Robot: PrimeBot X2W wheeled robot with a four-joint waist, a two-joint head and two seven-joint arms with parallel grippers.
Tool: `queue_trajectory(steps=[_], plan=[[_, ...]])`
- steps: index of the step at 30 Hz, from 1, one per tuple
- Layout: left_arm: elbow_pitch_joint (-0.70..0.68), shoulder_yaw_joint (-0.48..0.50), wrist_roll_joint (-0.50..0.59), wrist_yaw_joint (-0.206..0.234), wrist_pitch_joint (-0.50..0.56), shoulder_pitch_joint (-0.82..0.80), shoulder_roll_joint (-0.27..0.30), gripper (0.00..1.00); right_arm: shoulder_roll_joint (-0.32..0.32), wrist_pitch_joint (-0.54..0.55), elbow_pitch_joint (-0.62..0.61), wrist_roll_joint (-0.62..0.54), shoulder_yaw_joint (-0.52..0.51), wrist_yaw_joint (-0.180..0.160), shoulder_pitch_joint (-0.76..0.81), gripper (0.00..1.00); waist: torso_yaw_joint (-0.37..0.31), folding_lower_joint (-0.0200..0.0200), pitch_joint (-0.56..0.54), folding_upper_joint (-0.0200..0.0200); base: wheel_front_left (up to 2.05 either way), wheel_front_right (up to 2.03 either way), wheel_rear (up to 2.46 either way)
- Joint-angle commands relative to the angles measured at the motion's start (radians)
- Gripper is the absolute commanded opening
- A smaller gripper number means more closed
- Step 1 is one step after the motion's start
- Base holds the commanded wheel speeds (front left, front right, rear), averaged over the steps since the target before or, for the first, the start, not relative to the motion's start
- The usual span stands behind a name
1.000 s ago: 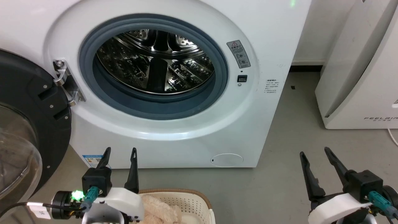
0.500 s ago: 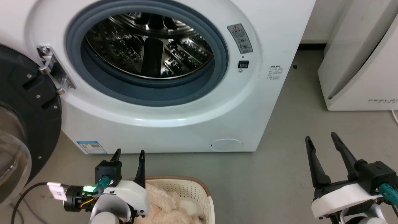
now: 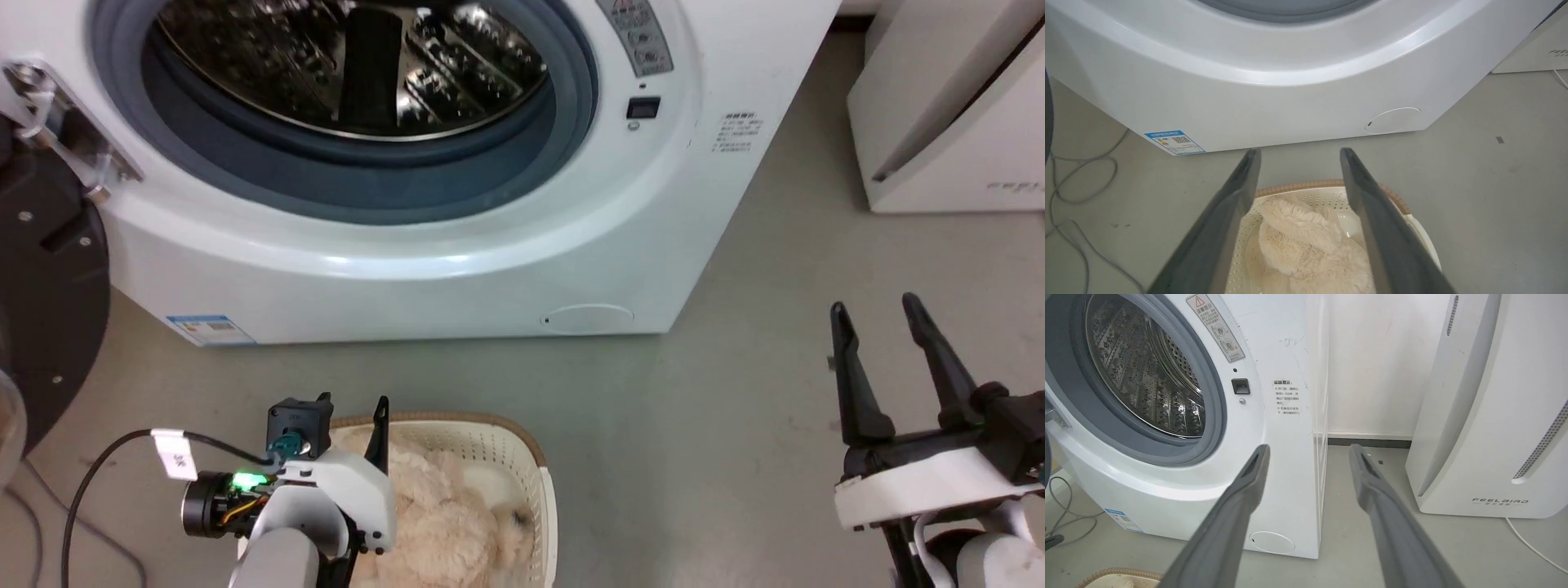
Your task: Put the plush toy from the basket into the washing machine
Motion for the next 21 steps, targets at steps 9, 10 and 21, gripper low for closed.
queue_trajectory(steps=[9, 10, 21], plan=[[0.112, -0.01, -0.026, -0.015, 0.057, -0.086, 0.001, 1.0, 0.0, -0.027, -0.037, 0.026, -0.014, 0.0, -0.062, 1.0, -0.004, -0.0001, 0.128, 0.0, 0.0, 0.0, 0.0], [0.122, -0.012, -0.028, -0.017, 0.063, -0.093, 0.001, 1.0, 0.0, -0.03, -0.04, 0.027, -0.015, 0.0, -0.066, 1.0, -0.004, -0.0001, 0.139, 0.0, 0.0, 0.0, 0.0], [0.236, -0.053, -0.032, -0.03, 0.118, -0.17, -0.002, 1.0, 0.0, -0.052, -0.073, 0.039, -0.025, -0.001, -0.115, 1.0, -0.005, -0.0001, 0.266, 0.0, 0.0, 0.0, 0.0]])
